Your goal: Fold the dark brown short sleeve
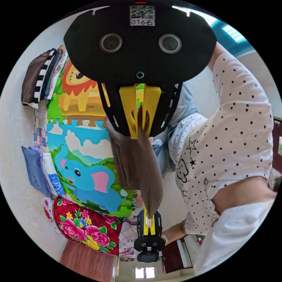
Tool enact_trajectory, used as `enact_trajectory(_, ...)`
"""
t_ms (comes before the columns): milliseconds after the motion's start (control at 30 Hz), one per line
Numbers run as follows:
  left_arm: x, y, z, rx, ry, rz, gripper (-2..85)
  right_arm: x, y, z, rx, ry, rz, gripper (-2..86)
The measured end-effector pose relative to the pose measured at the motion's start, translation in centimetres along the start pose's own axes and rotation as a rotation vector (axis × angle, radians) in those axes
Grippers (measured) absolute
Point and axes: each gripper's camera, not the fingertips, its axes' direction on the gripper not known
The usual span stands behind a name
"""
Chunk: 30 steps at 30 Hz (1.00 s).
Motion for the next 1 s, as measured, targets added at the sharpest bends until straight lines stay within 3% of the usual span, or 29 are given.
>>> enact_trajectory(133,-9.5,-2.2,-2.3,-0.096,-0.141,-0.087,-0.9,10.1,-2.5,-0.6,-0.109,0.081,0.054,3.7)
enact_trajectory(200,-15.7,-3.8,-6.2,-0.132,-0.331,-0.173,-0.9,15.0,-4.2,-1.6,-0.138,0.183,0.116,3.2)
enact_trajectory(233,-16.9,-4.2,-7.7,-0.124,-0.4,-0.196,-0.9,18.0,-5.4,-3.1,-0.127,0.269,0.162,2.8)
enact_trajectory(300,-20.0,-5.8,-13.4,-0.082,-0.771,-0.174,-0.9,21.4,-7.2,-6.0,-0.107,0.45,0.211,1.9)
enact_trajectory(400,-23.2,-7.0,-17.4,0.024,-1.191,-0.165,-0.9,25.0,-10.0,-9.5,-0.074,0.822,0.226,0.6)
enact_trajectory(500,-28.6,-7.6,-16.8,0.099,-1.391,-0.208,-1.0,28.9,-12.7,-9.0,-0.072,1.181,0.2,0.3)
enact_trajectory(567,-32.4,-8.0,-14.0,0.053,-1.436,-0.251,-1.0,33.0,-14.5,-5.0,-0.146,1.464,0.175,0.2)
enact_trajectory(633,-36.0,-8.0,-10.0,0.025,-1.456,-0.311,-1.0,36.1,-15.3,-1.2,-0.166,1.552,0.182,0.2)
enact_trajectory(767,-41.1,-7.1,2.4,-0.152,-1.472,-0.303,-0.9,40.7,-15.1,10.1,-0.245,1.479,0.25,0.4)
enact_trajectory(867,-40.8,-4.7,6.4,-0.039,-1.48,-0.294,-1.0,40.3,-12.9,16.8,-0.275,1.326,0.218,0.5)
enact_trajectory(1000,-39.0,-1.7,4.2,0.118,-1.437,-0.257,-0.9,38.4,-9.5,19.0,-0.195,1.437,0.162,0.5)
